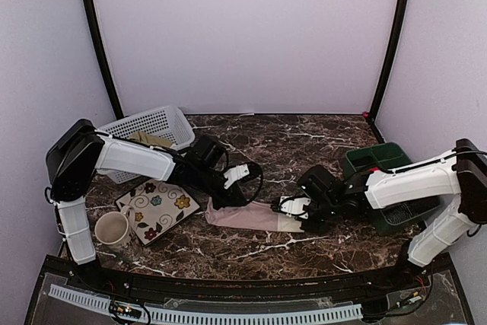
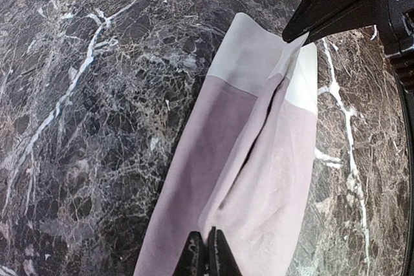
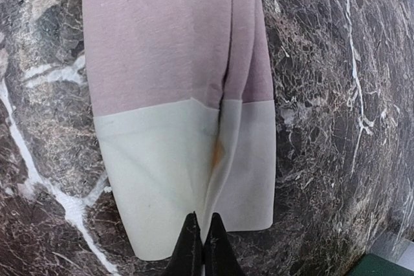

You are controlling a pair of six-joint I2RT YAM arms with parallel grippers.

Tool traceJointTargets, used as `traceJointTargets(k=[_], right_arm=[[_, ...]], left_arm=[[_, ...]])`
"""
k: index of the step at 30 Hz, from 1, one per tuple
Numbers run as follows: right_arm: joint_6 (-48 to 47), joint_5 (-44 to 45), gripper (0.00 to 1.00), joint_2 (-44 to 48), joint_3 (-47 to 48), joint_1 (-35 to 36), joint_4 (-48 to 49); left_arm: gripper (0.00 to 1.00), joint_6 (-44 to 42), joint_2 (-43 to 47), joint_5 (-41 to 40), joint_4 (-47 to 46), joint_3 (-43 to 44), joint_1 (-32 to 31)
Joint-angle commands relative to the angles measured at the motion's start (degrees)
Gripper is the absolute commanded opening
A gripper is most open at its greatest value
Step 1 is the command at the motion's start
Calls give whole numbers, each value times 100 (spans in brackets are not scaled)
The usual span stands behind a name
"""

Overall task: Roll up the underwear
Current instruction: Fold the underwear at the center of the board.

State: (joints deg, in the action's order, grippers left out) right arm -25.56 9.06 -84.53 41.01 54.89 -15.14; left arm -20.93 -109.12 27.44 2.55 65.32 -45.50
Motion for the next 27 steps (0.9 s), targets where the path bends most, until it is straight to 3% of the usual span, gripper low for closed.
traceJointTargets(k=[1, 27], right_arm=[[-23, 78, 0, -213, 256, -74, -65], [203, 519, 0, -786, 587, -190, -146]], left_arm=[[1, -97, -87, -187, 75, 188, 32], [2, -105, -499, -591, 23, 594, 50]])
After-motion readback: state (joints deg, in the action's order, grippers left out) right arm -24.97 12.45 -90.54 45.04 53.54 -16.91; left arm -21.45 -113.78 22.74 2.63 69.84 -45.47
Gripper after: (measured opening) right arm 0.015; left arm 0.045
